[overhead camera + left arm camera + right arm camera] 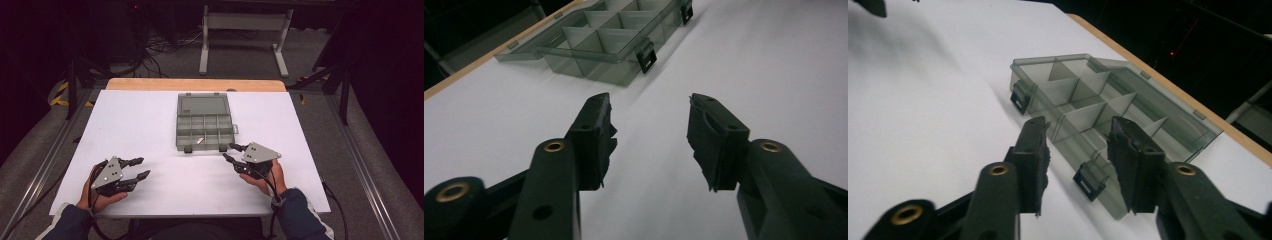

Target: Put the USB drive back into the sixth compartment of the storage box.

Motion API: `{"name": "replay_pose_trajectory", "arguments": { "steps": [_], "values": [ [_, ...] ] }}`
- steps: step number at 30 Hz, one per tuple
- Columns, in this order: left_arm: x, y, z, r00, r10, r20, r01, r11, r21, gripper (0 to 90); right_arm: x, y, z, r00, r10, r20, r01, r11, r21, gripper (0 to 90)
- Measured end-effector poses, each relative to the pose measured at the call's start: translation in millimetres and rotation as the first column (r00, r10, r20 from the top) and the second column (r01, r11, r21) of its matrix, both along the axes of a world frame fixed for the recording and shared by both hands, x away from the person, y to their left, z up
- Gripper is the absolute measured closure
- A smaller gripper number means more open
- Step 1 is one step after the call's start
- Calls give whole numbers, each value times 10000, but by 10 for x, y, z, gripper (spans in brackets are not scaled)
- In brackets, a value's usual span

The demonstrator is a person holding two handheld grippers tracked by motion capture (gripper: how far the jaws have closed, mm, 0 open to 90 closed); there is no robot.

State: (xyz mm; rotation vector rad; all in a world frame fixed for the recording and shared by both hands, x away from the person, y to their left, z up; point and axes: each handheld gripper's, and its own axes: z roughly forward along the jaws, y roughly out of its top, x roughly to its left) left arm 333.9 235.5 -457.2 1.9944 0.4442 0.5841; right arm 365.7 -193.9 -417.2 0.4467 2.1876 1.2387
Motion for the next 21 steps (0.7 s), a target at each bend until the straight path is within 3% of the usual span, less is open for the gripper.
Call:
{"name": "replay_pose_trajectory", "arguments": {
  "steps": [4,12,21],
  "values": [
    [3,0,4,10000,-70,-54,71,9999,101,652,-32,-15,-47,9998,93,-170,-97,9998,-186,689],
    [5,6,7,9999,-141,-72,143,9997,200,844,-61,-37,-114,9981,361,-505,-382,9984,-411,897],
    [61,-16,1,9996,-189,-207,196,9992,350,900,-23,-68,-165,9964,382,-759,-428,9973,-589,900]
  ]
}}
